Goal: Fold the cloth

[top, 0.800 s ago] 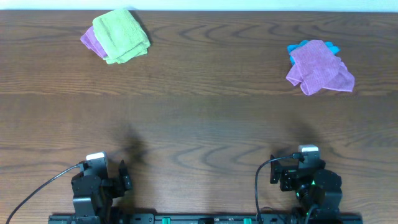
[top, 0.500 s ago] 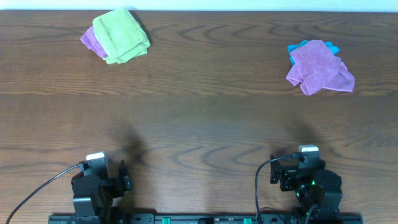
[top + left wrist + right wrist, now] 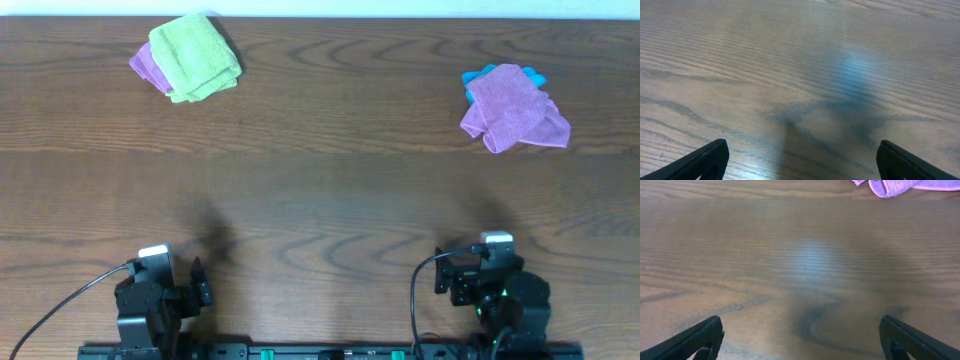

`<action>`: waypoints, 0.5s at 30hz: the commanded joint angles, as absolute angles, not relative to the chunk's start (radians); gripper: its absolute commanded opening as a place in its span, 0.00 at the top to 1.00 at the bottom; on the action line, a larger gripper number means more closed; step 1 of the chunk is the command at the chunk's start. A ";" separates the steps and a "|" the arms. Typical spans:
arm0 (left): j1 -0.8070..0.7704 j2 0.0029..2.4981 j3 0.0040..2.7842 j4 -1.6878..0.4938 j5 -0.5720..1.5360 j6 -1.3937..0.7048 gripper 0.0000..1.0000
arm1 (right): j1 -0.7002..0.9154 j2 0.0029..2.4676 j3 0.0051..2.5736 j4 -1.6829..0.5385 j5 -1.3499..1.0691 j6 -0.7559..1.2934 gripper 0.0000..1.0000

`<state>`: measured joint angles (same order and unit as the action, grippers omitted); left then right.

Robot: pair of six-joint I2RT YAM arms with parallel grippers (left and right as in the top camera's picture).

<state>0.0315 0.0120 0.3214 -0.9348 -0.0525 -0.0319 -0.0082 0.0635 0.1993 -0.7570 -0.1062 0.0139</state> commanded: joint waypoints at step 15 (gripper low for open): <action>0.028 0.004 0.303 -0.987 -0.070 -0.022 0.05 | -0.104 1.064 1.076 -0.910 0.057 0.059 0.01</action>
<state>0.0315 0.0101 0.3225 -0.9367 -0.0528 -0.0277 -0.0742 0.9661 0.9798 -0.8989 0.0307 0.0418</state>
